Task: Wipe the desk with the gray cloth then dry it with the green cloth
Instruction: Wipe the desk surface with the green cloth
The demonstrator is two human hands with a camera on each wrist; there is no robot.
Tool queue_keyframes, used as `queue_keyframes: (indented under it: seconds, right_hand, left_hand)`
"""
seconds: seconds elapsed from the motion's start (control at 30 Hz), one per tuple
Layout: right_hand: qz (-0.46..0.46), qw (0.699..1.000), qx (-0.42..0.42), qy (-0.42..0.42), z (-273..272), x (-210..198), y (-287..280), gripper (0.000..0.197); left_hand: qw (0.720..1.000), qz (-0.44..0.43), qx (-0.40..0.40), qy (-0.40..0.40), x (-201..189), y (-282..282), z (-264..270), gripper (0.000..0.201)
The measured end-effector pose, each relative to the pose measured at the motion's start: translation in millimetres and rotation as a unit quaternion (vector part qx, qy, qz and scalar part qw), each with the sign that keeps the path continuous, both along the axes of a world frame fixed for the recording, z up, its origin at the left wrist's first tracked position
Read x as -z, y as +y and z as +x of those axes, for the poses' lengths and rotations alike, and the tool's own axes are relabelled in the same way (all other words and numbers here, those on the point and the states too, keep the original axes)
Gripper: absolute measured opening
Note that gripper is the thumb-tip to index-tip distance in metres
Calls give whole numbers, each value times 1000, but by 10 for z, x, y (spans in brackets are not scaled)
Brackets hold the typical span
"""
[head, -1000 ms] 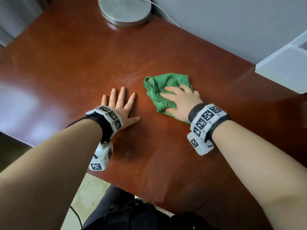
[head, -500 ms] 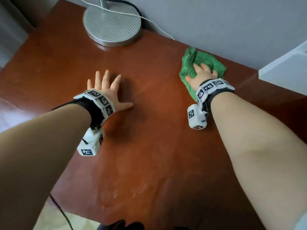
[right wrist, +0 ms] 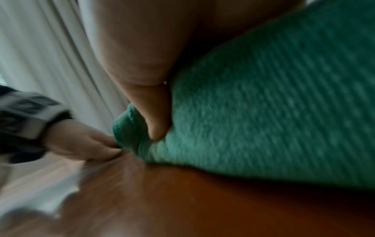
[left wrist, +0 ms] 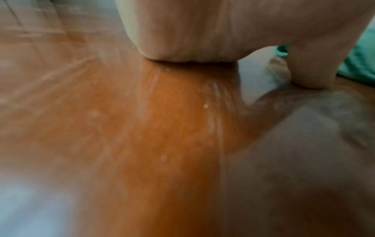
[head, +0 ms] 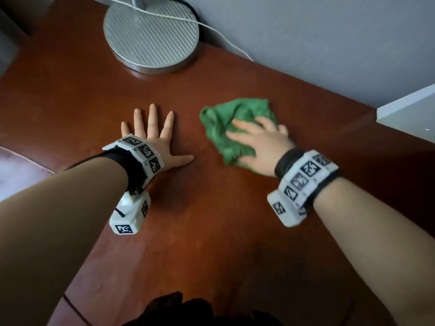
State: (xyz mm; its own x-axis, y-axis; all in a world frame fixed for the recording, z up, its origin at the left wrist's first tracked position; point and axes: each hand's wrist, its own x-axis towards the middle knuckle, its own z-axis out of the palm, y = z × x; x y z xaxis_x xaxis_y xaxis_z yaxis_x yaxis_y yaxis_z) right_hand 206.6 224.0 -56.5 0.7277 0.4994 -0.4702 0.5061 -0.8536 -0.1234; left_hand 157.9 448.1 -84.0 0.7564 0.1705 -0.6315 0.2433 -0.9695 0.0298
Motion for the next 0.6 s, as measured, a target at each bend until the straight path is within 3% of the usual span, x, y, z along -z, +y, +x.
queue_keyframes:
  seconds: [0.1, 0.17, 0.23, 0.3, 0.4, 0.53, 0.6]
  right_hand:
    - [-6, 999, -23, 28, 65, -99, -79, 55]
    - [3, 997, 76, -12, 392, -80, -121, 57]
    - [13, 976, 212, -43, 734, -12, -118, 59]
    - [-10, 962, 267, -46, 965, 76, -25, 58]
    - [-23, 980, 192, -43, 888, 85, 246, 57]
    - [-3, 999, -41, -20, 279, 36, 482, 56]
    - [-8, 997, -73, 3, 255, -15, 469, 55]
  left_hand:
    - [1000, -5, 6, 13, -15, 11, 2, 120]
    - [1000, -5, 8, 28, -21, 18, 19, 125]
    - [999, -5, 7, 38, -20, 19, 23, 127]
    - [999, -5, 5, 37, -4, 25, 29, 127]
    - [1000, -6, 7, 29, 10, 25, 33, 127]
    - [1000, -14, 10, 7, 29, 47, 10, 126]
    - [1000, -19, 12, 4, 27, 46, -1, 127]
